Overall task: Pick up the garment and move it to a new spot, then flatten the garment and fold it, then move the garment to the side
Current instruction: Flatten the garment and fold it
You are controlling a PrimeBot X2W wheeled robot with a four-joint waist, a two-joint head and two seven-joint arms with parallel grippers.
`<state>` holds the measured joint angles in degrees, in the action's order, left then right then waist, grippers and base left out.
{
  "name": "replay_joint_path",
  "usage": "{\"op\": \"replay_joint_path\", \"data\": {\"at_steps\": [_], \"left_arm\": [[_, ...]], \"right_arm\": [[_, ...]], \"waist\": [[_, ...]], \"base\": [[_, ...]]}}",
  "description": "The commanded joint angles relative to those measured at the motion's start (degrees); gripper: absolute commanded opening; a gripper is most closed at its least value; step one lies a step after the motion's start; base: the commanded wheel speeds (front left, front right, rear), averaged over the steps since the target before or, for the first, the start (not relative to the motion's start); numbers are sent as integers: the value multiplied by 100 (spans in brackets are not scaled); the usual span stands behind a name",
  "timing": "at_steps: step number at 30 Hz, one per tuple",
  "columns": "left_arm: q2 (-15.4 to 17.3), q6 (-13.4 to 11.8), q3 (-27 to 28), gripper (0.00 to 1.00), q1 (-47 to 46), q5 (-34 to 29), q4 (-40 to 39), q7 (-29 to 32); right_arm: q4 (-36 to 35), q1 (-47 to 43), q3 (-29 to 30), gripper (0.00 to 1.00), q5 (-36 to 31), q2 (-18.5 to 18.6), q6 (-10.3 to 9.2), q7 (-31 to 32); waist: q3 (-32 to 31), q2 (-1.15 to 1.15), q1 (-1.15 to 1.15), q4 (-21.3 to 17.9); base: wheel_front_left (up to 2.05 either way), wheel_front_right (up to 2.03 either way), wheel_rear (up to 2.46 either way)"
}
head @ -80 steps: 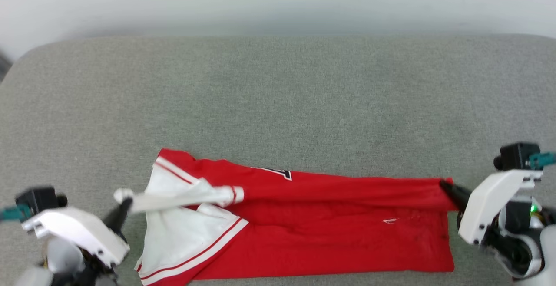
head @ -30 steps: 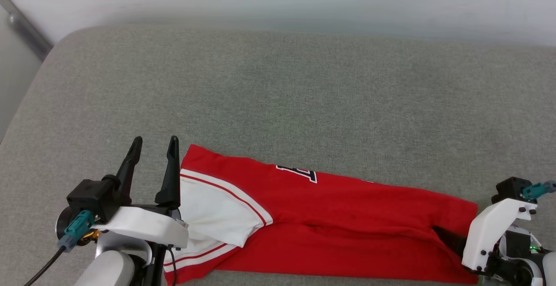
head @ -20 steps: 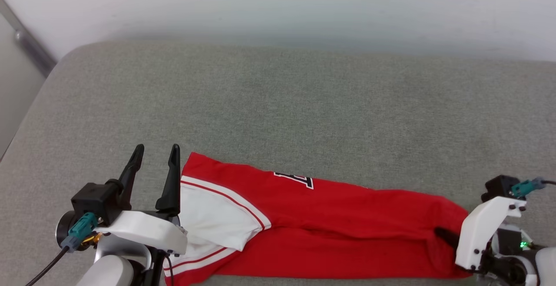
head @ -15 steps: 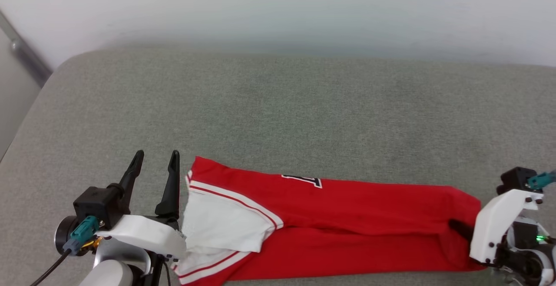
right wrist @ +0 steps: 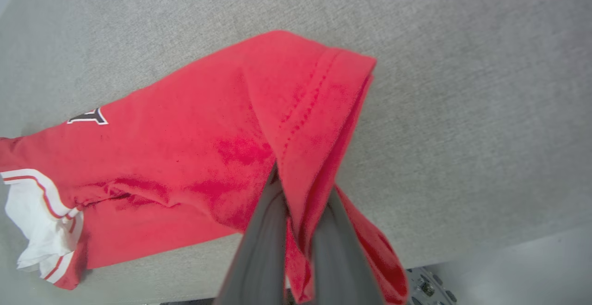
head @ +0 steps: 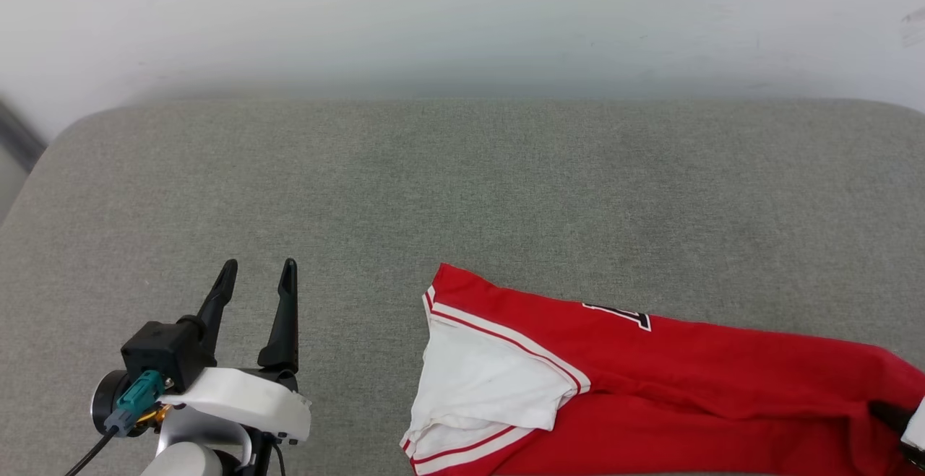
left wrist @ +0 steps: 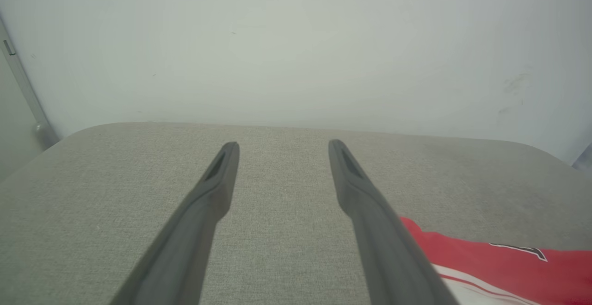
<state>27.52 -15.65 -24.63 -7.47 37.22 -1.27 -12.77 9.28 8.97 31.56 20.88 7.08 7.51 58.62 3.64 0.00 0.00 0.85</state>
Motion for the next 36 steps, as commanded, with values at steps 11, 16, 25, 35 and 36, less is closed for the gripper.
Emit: {"op": "replay_joint_path", "data": {"at_steps": [11,16,25,35,36], "left_arm": [[-44,70,-130,100,-104,-13,36,41],[-37,118,-204,100,-181,-33,46,99],[-76,190,-322,100,-330,-45,93,186],[-209,283,-395,100,-513,-45,197,109],[-221,291,-398,100,-524,-39,217,95]], "right_arm": [[735,269,-294,0,3459,-425,-4,930],[1090,194,-1131,0,4456,-425,-4,575],[1522,448,-3573,0,5477,-424,-4,-738],[2205,1222,-4834,86,5134,-422,-4,-2658],[2278,1271,-4913,100,5142,-421,-4,-2766]], "waist": [[-84,0,0,183],[-83,0,0,295],[-11,0,0,533],[231,0,0,774],[244,0,0,783]], "base": [[0,0,0],[0,0,0],[0,0,0],[0,0,0],[0,0,0]]}}
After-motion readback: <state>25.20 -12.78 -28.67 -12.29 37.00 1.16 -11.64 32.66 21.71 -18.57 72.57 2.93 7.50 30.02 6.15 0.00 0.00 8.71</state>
